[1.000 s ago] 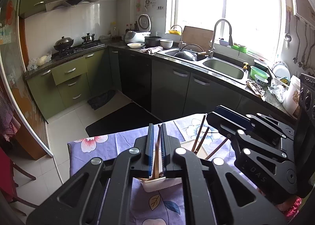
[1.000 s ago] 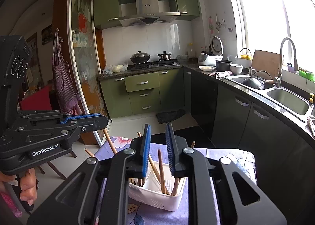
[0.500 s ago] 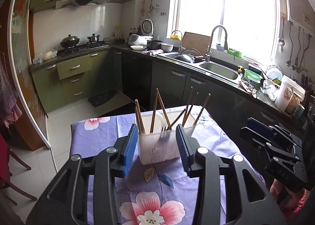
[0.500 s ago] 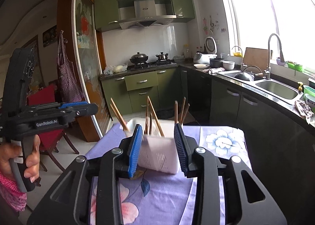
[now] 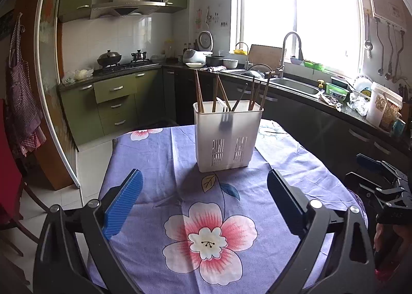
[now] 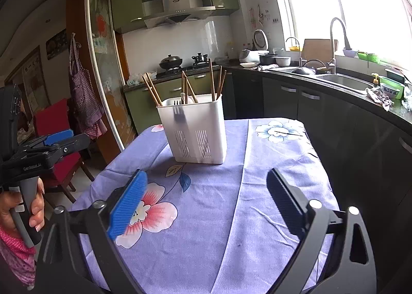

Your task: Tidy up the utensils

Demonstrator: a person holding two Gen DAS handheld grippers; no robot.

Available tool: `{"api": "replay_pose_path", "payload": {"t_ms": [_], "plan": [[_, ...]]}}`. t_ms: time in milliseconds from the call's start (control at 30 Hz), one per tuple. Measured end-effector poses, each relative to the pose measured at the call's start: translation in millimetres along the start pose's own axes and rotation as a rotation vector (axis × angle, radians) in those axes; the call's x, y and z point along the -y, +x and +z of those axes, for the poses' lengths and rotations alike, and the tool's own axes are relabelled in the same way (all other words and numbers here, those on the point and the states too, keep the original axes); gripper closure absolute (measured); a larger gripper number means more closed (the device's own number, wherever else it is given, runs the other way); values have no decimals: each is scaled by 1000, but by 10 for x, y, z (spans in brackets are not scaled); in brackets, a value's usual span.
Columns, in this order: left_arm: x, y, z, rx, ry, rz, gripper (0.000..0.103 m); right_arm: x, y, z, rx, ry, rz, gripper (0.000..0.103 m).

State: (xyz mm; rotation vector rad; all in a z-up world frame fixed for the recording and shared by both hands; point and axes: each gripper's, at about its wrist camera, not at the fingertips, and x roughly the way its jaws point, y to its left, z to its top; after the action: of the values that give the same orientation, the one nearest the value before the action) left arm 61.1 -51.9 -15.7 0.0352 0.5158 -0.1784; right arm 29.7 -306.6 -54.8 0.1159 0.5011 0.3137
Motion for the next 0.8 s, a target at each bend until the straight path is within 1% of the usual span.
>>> {"api": "replay_pose_path", "payload": {"t_ms": [167,233,367,500,667,800], "plan": [[16,-160,-124,14,1,24,7,-1,-219,-116,15,25,-7,5],[4,-242,-148,24,-8,32,7,-70,-296,-77,28,8,-21,5],[-51,-401,-197,32,-39,23,7,-273,-475,-11,61,-50,-59,5],[-94,-512,-247,37,-47,37,7,-430,-630,32,79,-75,-44,5],[-129,-585,-282,40,-58,39,7,-527,-715,25,88,-102,-69,5],[-146,-634,-284,47,-66,44,7,-539,-702,23,74,-99,-78,5]]}}
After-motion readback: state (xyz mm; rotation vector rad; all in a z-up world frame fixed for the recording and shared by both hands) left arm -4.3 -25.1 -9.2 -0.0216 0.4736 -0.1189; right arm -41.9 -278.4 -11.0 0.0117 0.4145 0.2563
